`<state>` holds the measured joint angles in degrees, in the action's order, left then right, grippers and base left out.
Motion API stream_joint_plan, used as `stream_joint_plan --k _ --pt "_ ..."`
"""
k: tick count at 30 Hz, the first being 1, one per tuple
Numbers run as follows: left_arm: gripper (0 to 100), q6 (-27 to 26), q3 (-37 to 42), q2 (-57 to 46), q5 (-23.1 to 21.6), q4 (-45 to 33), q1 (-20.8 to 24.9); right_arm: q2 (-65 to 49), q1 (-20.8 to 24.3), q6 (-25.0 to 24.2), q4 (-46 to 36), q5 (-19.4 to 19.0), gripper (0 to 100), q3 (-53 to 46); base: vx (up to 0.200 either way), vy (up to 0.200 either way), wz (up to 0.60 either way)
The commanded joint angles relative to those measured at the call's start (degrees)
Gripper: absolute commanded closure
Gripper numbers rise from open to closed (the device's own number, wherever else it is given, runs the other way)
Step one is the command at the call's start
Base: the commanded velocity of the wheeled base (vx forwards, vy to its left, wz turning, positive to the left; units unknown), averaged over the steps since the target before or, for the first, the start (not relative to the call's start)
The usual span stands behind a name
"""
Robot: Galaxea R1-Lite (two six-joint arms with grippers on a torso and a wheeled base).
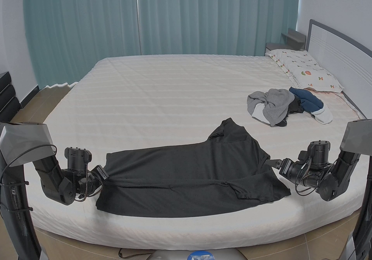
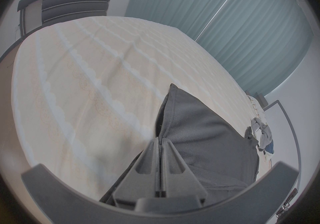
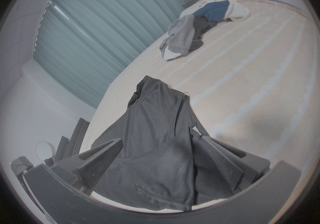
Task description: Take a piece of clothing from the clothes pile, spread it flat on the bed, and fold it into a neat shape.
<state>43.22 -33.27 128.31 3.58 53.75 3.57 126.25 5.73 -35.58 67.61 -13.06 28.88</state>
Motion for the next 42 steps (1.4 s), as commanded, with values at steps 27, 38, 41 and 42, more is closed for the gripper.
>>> stream_joint_plan --k 27,38,41,42 --pt "100 0.20 -0.39 0.72 -0.60 0.13 -0.06 12.27 -0.46 7.81 7.27 -7.25 0 6.01 0.000 0.000 0.00" --pt "100 0.20 -0.48 0.81 -0.68 -0.05 -0.06 13.59 -0.90 8.34 7.98 -7.42 100 5.40 0.000 0.000 0.00" --pt "100 0.20 -0.48 0.89 -0.68 -0.05 -0.06 13.59 -1.16 8.34 7.98 -7.42 100 5.57 0.000 0.000 0.00" --pt "100 0.20 -0.48 0.98 -0.68 -0.05 -0.06 13.50 -1.16 8.34 7.98 -7.42 100 5.57 0.000 0.000 0.00"
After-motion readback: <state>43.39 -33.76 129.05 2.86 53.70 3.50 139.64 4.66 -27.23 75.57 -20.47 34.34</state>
